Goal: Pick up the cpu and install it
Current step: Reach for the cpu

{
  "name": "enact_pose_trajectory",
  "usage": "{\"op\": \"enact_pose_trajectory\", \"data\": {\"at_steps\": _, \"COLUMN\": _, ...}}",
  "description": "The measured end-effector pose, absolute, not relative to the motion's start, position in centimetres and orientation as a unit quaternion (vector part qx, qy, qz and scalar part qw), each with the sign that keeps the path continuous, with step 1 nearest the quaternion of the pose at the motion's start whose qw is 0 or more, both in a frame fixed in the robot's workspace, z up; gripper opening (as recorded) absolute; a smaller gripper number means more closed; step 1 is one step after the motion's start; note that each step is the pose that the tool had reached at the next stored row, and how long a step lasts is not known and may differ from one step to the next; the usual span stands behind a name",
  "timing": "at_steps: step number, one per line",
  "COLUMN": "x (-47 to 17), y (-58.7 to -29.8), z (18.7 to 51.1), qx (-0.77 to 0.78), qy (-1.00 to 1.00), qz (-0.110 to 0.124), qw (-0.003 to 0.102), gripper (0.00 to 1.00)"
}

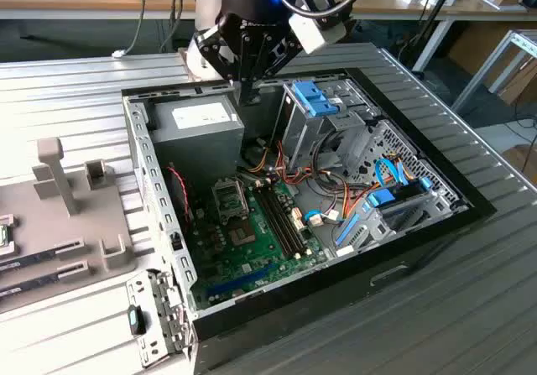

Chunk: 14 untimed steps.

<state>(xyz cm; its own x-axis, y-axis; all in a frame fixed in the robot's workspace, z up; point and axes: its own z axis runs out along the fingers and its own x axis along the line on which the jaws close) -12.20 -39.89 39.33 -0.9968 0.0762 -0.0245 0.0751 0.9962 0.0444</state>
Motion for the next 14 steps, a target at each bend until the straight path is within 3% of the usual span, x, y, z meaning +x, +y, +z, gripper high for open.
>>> {"op": "enact_pose_trajectory", "data": {"at_steps": 14, "x": -13.4, "y": -39.9, "z": 39.3, "qx": 0.038, "qy": 0.999, "qz": 0.022, "qw": 0.013, "gripper": 0.11}}
